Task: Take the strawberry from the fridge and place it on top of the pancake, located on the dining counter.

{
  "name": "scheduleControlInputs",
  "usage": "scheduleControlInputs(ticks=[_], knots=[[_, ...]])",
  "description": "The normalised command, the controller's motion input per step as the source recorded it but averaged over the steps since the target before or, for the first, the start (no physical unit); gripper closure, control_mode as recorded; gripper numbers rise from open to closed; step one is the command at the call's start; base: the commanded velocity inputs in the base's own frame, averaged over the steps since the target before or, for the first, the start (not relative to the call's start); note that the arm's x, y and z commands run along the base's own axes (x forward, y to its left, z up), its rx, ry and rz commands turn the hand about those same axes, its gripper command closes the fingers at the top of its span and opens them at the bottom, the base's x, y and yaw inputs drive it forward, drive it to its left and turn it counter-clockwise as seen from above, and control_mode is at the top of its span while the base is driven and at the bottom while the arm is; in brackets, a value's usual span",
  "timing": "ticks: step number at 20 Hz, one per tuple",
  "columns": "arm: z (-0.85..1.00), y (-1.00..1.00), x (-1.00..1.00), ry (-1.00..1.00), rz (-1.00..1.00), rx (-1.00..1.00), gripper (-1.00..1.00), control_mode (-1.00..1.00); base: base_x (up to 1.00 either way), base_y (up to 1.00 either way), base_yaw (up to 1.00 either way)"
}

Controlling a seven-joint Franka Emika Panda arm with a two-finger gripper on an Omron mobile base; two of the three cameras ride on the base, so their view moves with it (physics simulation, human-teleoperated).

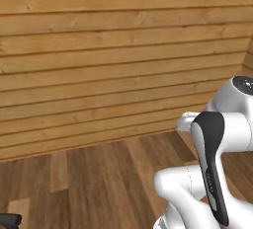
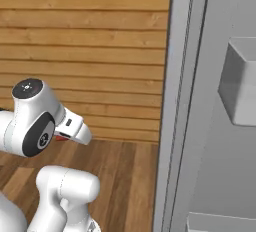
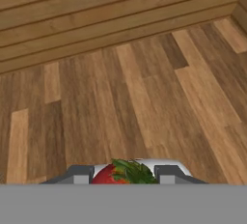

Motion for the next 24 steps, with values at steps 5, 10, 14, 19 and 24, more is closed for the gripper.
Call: scheduleControlInputs(ticks=[5,10,14,19,24], knots=[[0.00,0.00,0.00,0.00,0.00,0.00,1.00,1.00,1.00,0.01,0.00],[0.00,0.00,0.00,0.00,0.00,0.00,1.00,1.00,1.00,0.22,0.10],[0.00,0.00,0.00,0.00,0.00,0.00,1.00,1.00,1.00,0.34,0.43],[0.00,0.00,0.00,0.00,0.00,0.00,1.00,1.00,0.55,0.08,0.80],[0.00,0.00,0.00,0.00,0.00,0.00,1.00,1.00,0.13,0.00,0.94]])
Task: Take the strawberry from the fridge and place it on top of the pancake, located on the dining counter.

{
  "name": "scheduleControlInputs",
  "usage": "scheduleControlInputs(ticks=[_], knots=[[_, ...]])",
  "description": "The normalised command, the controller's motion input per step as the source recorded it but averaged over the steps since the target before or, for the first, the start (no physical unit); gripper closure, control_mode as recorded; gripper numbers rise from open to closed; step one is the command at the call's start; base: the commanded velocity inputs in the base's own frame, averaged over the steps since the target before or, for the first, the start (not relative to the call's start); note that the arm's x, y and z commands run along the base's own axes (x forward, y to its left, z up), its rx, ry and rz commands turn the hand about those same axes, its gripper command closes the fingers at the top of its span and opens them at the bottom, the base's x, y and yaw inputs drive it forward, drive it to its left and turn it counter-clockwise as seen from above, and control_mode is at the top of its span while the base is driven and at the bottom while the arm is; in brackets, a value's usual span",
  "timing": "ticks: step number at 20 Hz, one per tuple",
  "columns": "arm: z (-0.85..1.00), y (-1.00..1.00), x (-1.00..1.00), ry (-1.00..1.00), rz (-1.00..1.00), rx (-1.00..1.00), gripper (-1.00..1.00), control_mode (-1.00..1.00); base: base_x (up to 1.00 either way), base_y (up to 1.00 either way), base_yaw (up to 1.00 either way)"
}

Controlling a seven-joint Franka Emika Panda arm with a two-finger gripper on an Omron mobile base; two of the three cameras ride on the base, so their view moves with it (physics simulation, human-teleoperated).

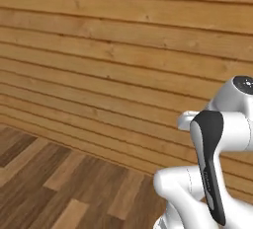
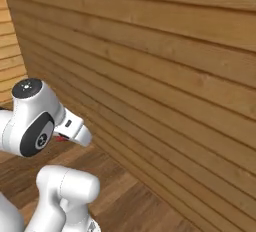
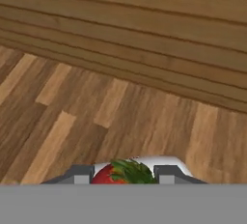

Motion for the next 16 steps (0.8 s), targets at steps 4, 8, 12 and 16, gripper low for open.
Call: scheduleControlInputs(ticks=[4,8,12,16], knots=[[0.00,0.00,0.00,0.00,0.00,0.00,1.00,1.00,0.02,0.00,1.00],[0.00,0.00,0.00,0.00,0.00,0.00,1.00,1.00,0.21,0.00,1.00],[0.00,0.00,0.00,0.00,0.00,0.00,1.00,1.00,0.46,-0.08,0.98],[0.00,0.00,0.00,0.00,0.00,0.00,1.00,1.00,0.56,-0.13,0.96]])
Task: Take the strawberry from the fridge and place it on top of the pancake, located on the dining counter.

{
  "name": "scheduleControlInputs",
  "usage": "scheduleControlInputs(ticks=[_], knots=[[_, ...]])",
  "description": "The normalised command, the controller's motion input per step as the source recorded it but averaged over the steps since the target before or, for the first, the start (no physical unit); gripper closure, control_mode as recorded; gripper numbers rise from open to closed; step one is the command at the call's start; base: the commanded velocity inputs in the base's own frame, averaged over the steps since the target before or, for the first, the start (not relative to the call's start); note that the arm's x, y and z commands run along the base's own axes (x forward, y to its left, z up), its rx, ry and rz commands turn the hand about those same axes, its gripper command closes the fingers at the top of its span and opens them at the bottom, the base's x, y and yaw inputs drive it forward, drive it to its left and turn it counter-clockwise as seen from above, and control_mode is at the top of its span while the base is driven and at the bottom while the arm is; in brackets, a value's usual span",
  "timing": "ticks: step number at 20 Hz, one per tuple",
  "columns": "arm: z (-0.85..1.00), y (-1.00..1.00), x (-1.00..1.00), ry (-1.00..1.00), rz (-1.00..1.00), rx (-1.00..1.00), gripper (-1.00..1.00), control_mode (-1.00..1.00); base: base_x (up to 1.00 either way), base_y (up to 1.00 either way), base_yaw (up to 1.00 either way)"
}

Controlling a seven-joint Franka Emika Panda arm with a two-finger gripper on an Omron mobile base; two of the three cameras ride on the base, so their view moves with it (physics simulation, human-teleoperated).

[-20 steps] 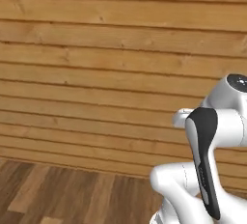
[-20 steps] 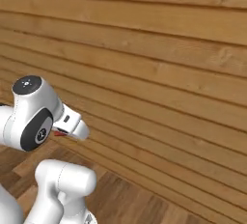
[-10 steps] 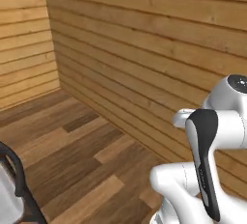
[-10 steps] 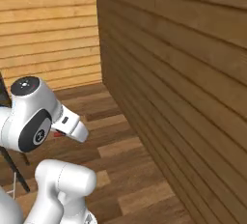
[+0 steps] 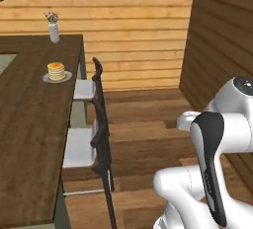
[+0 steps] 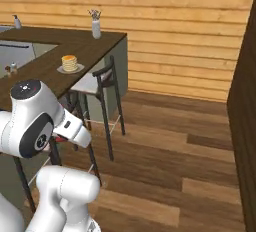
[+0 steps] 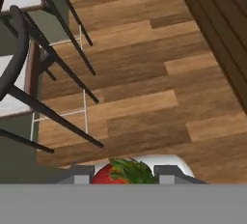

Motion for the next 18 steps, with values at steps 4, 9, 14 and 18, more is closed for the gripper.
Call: scheduleControlInputs(ticks=[4,9,14,18], knots=[[0.00,0.00,0.00,0.00,0.00,0.00,1.00,1.00,0.66,-0.50,0.79],[0.00,0.00,0.00,0.00,0.00,0.00,1.00,1.00,0.98,-0.98,0.34],[0.00,0.00,0.00,0.00,0.00,0.00,1.00,1.00,1.00,-0.89,0.39],[0.00,0.00,0.00,0.00,0.00,0.00,1.00,1.00,1.00,-0.69,0.49]])
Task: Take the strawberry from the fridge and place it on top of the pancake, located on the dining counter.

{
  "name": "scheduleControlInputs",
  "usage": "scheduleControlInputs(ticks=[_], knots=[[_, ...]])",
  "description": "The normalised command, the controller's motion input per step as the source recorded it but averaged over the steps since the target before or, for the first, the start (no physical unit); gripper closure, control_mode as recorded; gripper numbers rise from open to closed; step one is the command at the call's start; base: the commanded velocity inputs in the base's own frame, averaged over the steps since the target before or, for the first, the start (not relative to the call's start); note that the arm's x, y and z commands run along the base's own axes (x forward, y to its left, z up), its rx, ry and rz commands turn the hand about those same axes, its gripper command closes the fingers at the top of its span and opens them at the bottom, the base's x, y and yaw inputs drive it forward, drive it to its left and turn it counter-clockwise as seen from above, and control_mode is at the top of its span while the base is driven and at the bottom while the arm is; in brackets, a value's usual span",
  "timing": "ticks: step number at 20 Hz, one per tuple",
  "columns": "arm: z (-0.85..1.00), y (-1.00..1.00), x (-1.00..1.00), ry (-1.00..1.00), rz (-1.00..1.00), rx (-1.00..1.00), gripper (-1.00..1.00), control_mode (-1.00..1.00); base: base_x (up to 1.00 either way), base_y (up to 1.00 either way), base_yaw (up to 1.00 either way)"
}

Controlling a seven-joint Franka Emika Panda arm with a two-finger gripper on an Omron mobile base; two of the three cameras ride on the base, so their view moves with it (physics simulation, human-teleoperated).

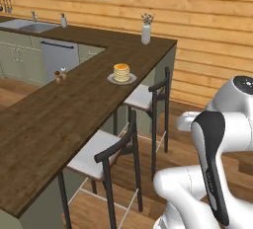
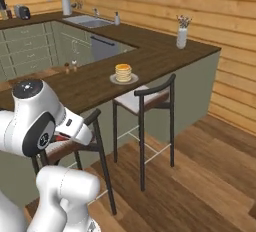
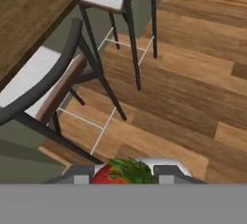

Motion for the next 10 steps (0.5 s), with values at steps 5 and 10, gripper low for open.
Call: scheduleControlInputs(ticks=[5,10], knots=[[0.00,0.00,0.00,0.00,0.00,0.00,1.00,1.00,1.00,-1.00,0.27],[0.00,0.00,0.00,0.00,0.00,0.00,1.00,1.00,0.80,-1.00,0.09]])
